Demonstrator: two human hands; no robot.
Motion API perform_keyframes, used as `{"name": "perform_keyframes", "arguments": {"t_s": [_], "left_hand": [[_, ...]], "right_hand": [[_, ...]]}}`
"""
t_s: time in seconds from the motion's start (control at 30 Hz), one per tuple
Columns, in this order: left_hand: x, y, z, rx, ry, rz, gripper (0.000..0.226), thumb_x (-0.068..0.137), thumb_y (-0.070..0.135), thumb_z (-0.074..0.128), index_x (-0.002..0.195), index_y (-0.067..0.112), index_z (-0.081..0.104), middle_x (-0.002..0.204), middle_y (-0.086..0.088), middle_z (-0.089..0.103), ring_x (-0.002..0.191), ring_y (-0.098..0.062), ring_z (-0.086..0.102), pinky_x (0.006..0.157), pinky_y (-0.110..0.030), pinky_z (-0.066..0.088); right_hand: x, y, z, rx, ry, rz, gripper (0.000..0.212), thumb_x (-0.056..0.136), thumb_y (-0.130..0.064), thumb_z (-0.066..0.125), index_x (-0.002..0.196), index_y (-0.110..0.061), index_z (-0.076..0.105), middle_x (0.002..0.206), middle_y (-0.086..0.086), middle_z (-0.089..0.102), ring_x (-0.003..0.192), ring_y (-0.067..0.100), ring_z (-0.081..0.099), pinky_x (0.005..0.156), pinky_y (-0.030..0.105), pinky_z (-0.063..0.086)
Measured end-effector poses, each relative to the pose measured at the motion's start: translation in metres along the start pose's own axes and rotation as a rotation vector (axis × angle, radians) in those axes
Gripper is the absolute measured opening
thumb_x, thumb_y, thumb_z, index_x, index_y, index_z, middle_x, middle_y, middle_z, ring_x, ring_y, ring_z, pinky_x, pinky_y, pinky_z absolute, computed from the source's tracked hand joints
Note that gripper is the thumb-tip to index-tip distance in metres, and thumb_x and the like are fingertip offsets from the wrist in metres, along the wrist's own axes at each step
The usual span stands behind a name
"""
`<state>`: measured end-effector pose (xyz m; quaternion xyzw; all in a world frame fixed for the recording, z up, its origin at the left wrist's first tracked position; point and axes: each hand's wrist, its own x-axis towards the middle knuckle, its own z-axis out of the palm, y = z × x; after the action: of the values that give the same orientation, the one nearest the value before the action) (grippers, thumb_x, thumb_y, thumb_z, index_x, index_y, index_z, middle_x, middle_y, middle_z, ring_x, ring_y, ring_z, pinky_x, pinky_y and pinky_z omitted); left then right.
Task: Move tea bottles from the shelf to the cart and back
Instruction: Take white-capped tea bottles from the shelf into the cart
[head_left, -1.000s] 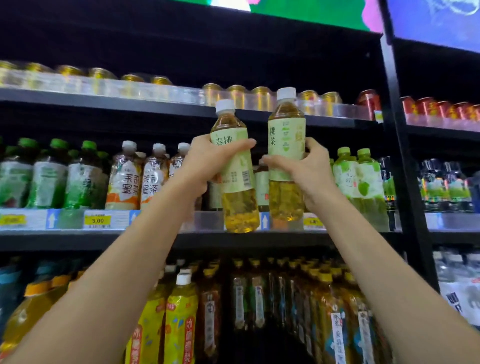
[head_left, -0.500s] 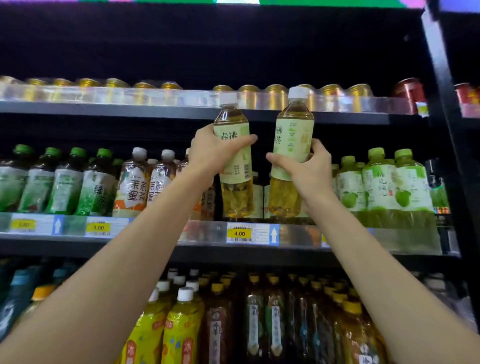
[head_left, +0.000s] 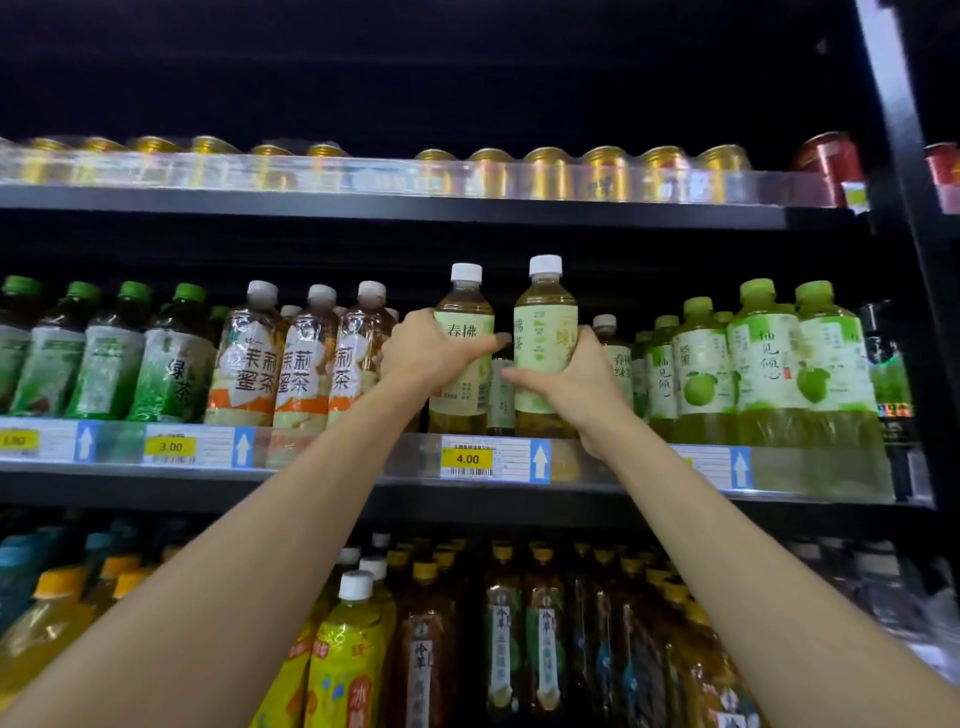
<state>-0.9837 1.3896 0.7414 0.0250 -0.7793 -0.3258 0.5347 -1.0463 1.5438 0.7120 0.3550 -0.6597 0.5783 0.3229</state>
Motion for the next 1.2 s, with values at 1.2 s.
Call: {"name": "perform_keyframes", "arguments": {"t_s": [1.2], "left_hand": [[0.007, -0.022, 0.000, 0.217, -0.297, -0.039, 0.086, 0.070, 0.044, 0.087, 0.131, 0.006, 0.041, 0.121, -0.011, 0.061, 0.111, -0.027, 0.060, 0.094, -0.045, 0.054]], "right_hand": [[0.006, 0.003, -0.021, -0.133, -0.281, 0.287, 0.062, 0.080, -0.014, 0.080, 0.132, -0.021, 0.047, 0.123, 0.000, 0.062, 0.113, 0.022, 0.058, 0.081, 0.041, 0.049]]}}
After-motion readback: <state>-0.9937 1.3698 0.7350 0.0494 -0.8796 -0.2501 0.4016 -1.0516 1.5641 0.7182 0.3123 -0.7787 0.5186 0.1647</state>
